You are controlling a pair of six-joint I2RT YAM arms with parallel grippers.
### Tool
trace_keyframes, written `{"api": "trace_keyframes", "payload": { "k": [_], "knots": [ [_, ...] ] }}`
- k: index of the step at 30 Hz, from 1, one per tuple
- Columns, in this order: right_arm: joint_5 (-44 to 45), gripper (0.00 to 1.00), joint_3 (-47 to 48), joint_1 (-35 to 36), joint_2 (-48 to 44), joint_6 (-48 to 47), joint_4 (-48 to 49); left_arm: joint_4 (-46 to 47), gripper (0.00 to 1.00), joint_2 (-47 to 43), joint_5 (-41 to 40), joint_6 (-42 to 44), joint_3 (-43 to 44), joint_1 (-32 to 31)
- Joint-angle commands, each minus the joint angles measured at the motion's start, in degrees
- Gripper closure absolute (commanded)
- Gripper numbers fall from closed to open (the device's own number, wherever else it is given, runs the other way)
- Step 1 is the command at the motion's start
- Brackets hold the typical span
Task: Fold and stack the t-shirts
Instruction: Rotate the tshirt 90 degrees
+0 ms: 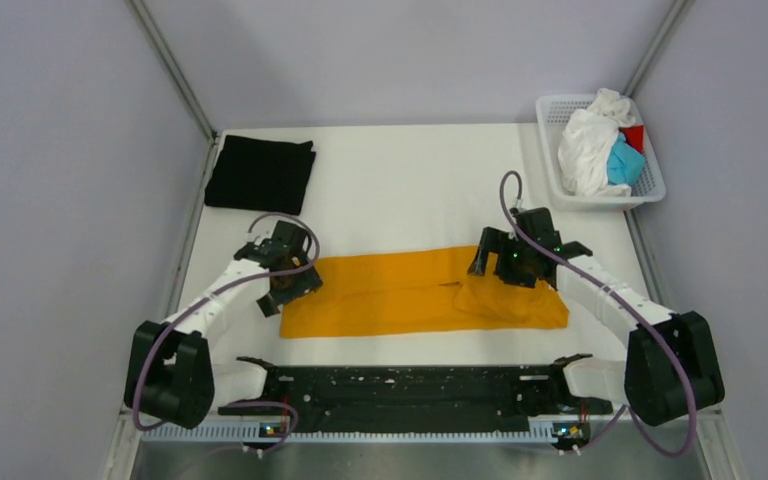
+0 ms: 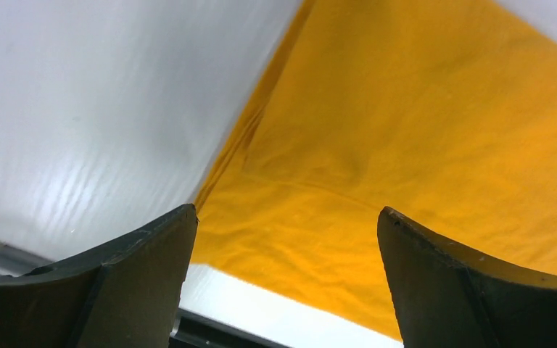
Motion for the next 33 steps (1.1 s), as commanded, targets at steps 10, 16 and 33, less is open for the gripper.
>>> {"api": "trace_keyframes", "payload": {
  "k": [10,16,33],
  "knots": [
    [7.19,0.01,0.1,-1.84,9.82,8.85,6.1,14.17,0.01,-7.08,16.75,7.16,1.51,-0.28],
    [12.48,0.01,4.58,-2.86,17.06,10.22,11.85,20.15,0.01,6.06,20.21,8.05,3.44,-1.89],
    [0.81,0.01,65.97,-0.31,67.66,0.07,16.61,26.83,0.01,19.7,22.27,-3.23,8.32,-17.39]
  ]
}}
